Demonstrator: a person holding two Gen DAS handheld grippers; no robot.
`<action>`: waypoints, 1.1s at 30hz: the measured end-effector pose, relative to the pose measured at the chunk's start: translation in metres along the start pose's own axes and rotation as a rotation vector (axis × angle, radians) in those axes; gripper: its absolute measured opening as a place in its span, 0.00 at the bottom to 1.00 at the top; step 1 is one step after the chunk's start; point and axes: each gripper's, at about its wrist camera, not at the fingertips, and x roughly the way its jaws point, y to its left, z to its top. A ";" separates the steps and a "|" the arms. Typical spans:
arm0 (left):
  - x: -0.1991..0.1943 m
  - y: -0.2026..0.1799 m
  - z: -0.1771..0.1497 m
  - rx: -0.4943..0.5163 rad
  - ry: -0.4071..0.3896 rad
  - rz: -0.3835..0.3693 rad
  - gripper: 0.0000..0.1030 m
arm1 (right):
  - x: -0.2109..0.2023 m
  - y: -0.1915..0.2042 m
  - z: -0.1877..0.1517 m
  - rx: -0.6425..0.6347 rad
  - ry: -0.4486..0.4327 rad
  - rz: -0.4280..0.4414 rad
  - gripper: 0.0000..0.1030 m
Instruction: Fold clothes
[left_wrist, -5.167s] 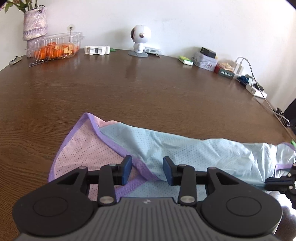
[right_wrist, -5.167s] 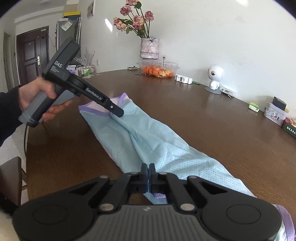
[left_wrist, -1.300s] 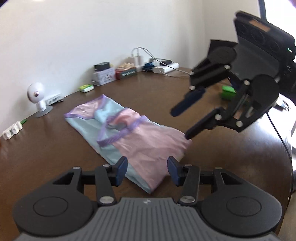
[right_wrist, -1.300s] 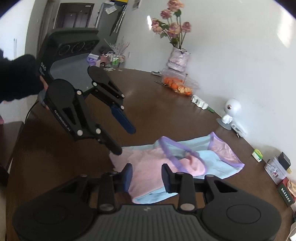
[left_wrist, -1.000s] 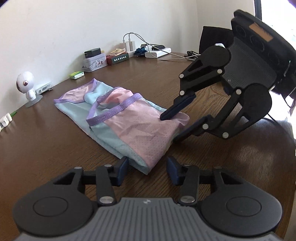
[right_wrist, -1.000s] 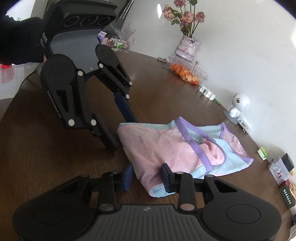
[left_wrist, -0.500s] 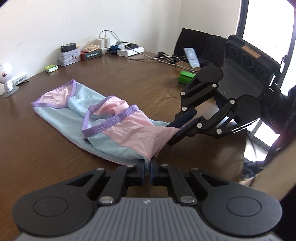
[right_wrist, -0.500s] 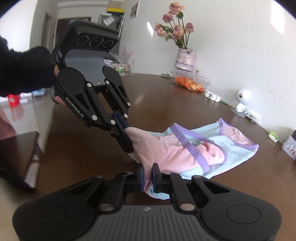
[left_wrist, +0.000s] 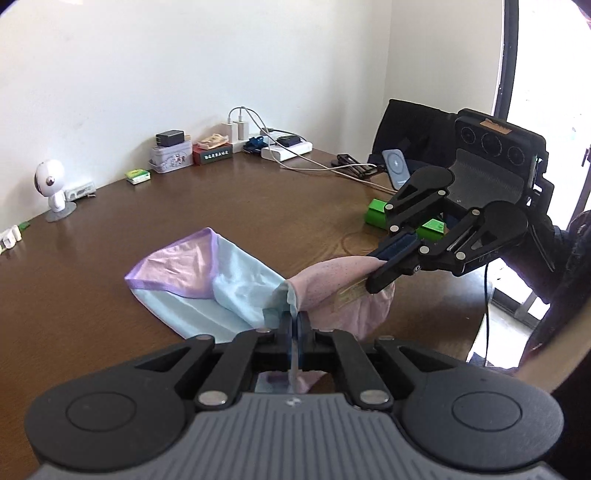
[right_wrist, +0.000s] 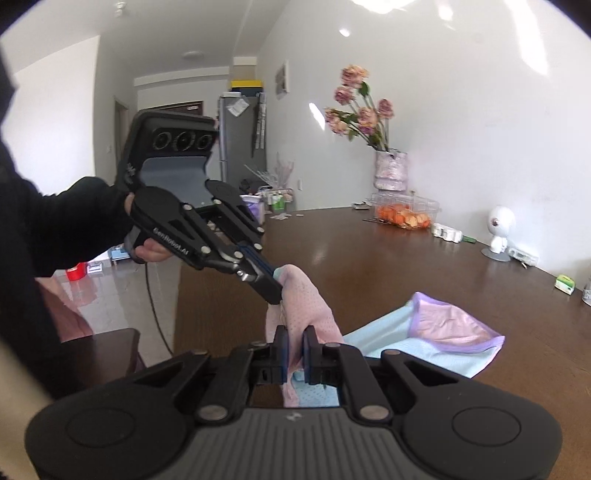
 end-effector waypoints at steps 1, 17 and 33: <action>0.006 0.009 0.003 -0.011 0.000 0.005 0.02 | 0.006 -0.007 0.003 0.007 0.011 -0.016 0.06; 0.079 0.089 -0.007 -0.220 0.084 0.067 0.08 | 0.074 -0.099 0.001 0.228 0.145 -0.252 0.22; 0.109 0.092 0.005 -0.356 0.085 0.013 0.05 | 0.069 -0.099 -0.034 0.583 0.065 -0.172 0.08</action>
